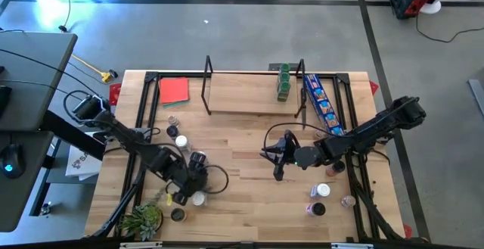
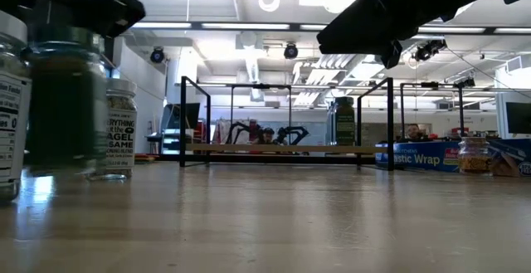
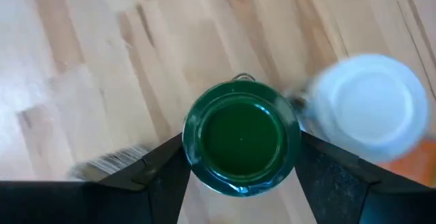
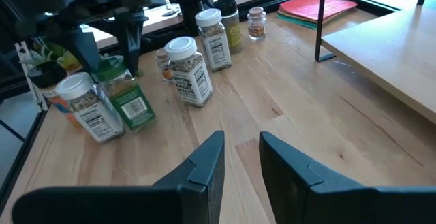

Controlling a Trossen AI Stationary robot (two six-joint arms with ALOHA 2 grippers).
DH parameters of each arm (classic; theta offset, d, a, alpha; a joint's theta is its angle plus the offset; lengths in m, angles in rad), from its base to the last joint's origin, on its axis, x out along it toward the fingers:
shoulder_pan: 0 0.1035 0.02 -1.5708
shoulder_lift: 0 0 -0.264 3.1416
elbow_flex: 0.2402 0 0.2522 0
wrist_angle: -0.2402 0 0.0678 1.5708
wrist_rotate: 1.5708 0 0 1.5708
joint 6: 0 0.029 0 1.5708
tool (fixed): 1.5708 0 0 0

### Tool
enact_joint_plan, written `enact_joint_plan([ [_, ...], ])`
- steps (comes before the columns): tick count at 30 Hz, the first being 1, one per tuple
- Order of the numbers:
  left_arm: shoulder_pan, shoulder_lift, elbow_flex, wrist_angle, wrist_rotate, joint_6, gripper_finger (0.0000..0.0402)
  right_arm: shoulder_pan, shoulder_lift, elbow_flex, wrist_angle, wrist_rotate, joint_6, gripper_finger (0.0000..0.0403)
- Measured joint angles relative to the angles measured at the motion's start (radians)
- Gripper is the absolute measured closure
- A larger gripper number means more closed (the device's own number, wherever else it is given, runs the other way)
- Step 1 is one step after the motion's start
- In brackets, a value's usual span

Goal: Shelf spices
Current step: Put the green seasoning bottle on the shelf aligned with the other green seasoning bottle

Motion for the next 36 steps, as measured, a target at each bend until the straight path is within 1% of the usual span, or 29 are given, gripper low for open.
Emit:
enact_joint_plan([
  [6, 0.080, 0.018, 0.000, 0.139, -0.029, -0.018, 0.0192, 0.000, 0.000, 0.000, -0.028, 0.001, 0.009, 0.0316],
  [11, 0.131, 0.066, 0.000, 0.280, 0.008, -0.014, 0.0209, 0.005, -0.028, 0.000, -0.098, 0.021, 0.053, 0.0316],
  [16, 0.141, 0.132, 0.006, 0.363, 0.040, 0.027, 0.0211, 0.030, -0.074, 0.000, -0.179, 0.049, 0.074, 0.0316],
  [21, 0.141, 0.214, -0.003, 0.466, 0.049, 0.016, 0.0212, 0.064, -0.101, 0.000, -0.209, 0.057, 0.073, 0.0316],
  [26, 0.137, 0.294, 0.000, 0.594, 0.046, -0.044, 0.0212, 0.116, -0.125, 0.000, -0.233, 0.191, 0.072, 0.0316],
  [29, 0.131, 0.344, -0.001, 0.709, 0.029, -0.074, 0.0212, 0.145, -0.142, 0.000, -0.235, 0.265, 0.068, 0.0319],
  [34, 0.131, 0.427, 0.000, 0.910, -0.033, -0.099, 0.0212, 0.177, -0.166, 0.000, -0.234, 0.314, 0.034, 0.0321],
  [36, 0.132, 0.441, 0.000, 0.972, -0.068, -0.124, 0.0212, 0.190, -0.171, 0.003, -0.238, 0.322, 0.025, 0.0321],
])
